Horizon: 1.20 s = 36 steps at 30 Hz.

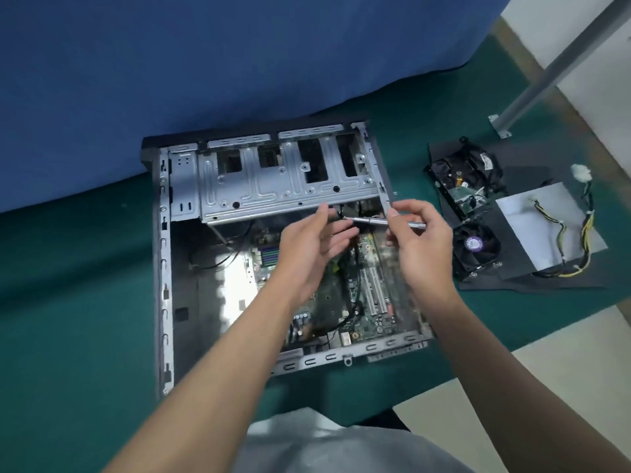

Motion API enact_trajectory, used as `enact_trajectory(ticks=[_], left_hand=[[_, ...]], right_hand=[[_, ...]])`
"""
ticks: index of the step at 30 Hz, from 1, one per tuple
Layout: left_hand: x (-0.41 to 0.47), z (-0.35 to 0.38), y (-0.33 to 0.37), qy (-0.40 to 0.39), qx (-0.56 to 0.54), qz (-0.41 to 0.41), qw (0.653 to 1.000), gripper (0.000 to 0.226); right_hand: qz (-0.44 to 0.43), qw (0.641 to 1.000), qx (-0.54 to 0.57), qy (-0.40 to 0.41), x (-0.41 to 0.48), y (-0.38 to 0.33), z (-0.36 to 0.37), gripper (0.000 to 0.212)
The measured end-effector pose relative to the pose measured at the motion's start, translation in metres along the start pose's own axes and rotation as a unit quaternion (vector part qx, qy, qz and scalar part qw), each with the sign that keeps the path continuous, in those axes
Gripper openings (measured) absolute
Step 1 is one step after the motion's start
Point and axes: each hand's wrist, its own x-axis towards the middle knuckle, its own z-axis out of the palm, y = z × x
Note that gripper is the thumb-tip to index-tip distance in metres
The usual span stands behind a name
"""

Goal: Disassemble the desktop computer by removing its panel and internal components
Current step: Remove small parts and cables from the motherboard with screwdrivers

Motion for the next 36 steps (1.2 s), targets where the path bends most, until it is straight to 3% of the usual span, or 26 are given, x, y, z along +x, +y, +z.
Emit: enact_trajectory(ticks=[8, 14, 17, 20, 22, 25, 29, 32, 36], left_hand=[[-0.005, 0.046, -0.017, -0.025, 0.005, 0.000, 1.000, 0.018], [-0.004, 0.075, -0.026, 0.005, 0.004, 0.019, 1.000, 0.015], [0.001, 0.088, -0.028, 0.033, 0.029, 0.052, 0.998, 0.014], [0.006, 0.102, -0.036, 0.043, 0.150, 0.127, 0.980, 0.014], [0.010, 0.112, -0.046, 0.038, 0.258, 0.190, 0.947, 0.015], [0.013, 0.121, -0.062, 0.003, 0.380, 0.253, 0.890, 0.016], [0.020, 0.118, -0.075, -0.052, 0.551, 0.285, 0.783, 0.026], [0.022, 0.109, -0.076, -0.069, 0.608, 0.317, 0.725, 0.028], [0.033, 0.084, -0.061, 0.024, 0.702, 0.368, 0.610, 0.037]], right_hand=[[0.029, 0.999, 0.041, 0.018, 0.009, 0.016, -0.043, 0.006], [0.082, 0.978, 0.188, 0.025, 0.021, 0.014, -0.074, 0.008], [0.160, 0.913, 0.375, 0.016, 0.032, 0.011, -0.093, 0.021], [0.272, 0.824, 0.497, 0.010, 0.041, 0.014, -0.103, 0.037], [0.320, 0.790, 0.523, -0.001, 0.045, 0.018, -0.103, 0.039], [0.349, 0.794, 0.494, -0.061, 0.045, 0.023, -0.096, 0.036], [0.369, 0.768, 0.516, -0.088, 0.049, 0.033, -0.092, 0.032], [0.382, 0.796, 0.466, -0.060, 0.056, 0.046, -0.086, 0.026], [0.411, 0.844, 0.342, -0.050, 0.059, 0.078, -0.074, 0.028]])
